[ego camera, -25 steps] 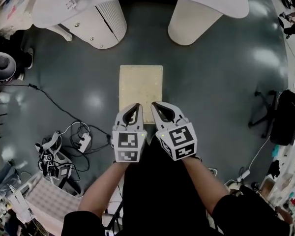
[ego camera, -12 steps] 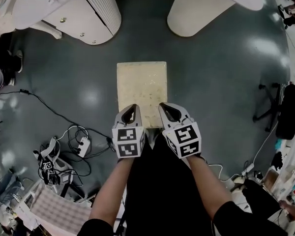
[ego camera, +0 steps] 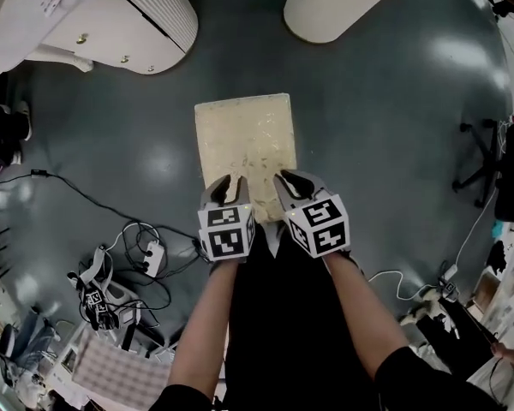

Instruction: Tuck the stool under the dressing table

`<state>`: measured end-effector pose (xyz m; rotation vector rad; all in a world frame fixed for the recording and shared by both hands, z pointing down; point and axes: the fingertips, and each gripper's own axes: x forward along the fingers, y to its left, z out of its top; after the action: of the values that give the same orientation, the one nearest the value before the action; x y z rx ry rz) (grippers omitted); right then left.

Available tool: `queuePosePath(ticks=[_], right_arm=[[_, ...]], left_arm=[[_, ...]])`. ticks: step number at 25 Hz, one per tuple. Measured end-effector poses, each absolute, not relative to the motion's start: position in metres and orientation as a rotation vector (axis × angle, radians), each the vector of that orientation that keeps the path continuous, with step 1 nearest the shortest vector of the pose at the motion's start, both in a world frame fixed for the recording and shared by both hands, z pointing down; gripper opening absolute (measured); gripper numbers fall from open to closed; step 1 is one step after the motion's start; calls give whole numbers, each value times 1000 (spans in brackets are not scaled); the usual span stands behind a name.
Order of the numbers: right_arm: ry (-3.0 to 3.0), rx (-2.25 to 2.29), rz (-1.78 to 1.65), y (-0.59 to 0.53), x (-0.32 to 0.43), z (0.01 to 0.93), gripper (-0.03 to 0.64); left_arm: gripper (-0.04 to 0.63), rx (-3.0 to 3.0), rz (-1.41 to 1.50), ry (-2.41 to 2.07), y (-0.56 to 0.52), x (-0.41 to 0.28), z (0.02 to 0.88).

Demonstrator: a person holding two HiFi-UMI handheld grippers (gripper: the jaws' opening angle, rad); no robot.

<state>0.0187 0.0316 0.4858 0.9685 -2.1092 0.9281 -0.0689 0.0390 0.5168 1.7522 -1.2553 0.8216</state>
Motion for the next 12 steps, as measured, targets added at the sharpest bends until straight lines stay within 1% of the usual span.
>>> queuePosePath(ticks=[1,2,3,5,8,12], right_arm=[[-2096,958,951,32,21,494,37],[-2080,940,972,34,24,502,125],[-2063,918,985,35,28,511,158],[-2033,885,974,38,37,526,183],[-1996,862,964,40,50,546,207],[-1982,868,1112,42,55,567,242]], left_arm=[[127,1733,828,-1250,41,-73,524],[140,1714,832,-1242,42,-77,531],[154,1694,833,-1232,44,-81,537],[181,1652,839,-1215,45,-91,550],[246,1582,864,-1208,44,-109,567],[312,1521,886,-1175,43,-128,588]])
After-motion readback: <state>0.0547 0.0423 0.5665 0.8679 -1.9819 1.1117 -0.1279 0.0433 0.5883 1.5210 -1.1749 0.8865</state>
